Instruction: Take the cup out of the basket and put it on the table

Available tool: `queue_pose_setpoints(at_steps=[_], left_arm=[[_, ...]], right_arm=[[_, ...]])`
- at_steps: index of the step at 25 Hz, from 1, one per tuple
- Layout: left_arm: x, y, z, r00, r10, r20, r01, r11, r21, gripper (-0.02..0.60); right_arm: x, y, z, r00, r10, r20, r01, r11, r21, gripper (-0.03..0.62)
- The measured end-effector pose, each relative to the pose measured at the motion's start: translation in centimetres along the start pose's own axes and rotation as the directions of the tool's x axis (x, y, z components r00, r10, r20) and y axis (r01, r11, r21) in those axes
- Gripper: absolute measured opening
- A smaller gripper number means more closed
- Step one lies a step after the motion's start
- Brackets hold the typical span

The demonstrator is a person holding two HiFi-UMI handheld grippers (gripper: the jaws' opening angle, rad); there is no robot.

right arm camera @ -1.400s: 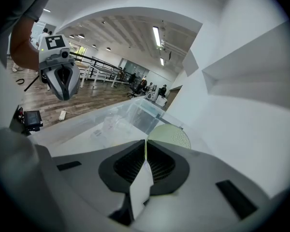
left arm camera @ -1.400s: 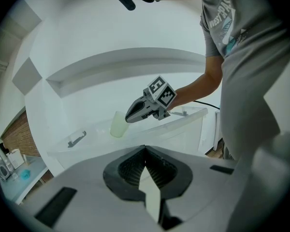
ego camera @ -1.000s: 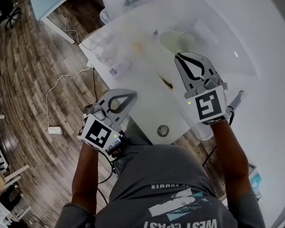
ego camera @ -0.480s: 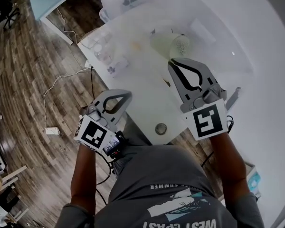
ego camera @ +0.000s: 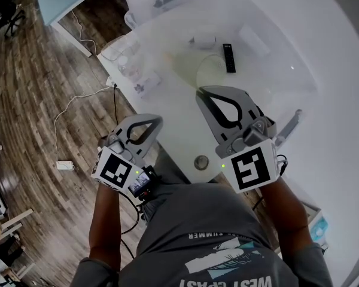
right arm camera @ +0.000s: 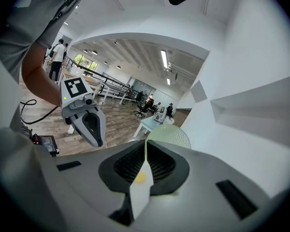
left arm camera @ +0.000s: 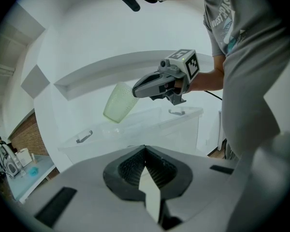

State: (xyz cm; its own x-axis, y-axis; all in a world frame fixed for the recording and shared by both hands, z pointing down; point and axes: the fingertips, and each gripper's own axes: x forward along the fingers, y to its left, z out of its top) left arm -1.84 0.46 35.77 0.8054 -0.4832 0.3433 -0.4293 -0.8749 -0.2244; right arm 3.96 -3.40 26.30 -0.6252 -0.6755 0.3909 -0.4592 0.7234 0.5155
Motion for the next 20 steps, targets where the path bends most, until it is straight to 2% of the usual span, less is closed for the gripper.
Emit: queue_pose_setpoints(at_steps=[6, 20], left_arm=[[0.0, 0.1, -0.5, 1.0, 0.006, -0.008, -0.006, 1.0, -0.009, 0.009], [0.1, 0.7, -1.7, 1.0, 0.007, -0.026, -0.007, 1.0, -0.029, 0.009]], right_arm=[[0.7, 1.5, 0.3, 0.999, 0.033, 0.024, -0.034, 0.999, 0.014, 0.028], [3.0, 5.9, -0.5, 0.988, 0.157, 0.009, -0.157, 0.988, 0.008, 0.028]])
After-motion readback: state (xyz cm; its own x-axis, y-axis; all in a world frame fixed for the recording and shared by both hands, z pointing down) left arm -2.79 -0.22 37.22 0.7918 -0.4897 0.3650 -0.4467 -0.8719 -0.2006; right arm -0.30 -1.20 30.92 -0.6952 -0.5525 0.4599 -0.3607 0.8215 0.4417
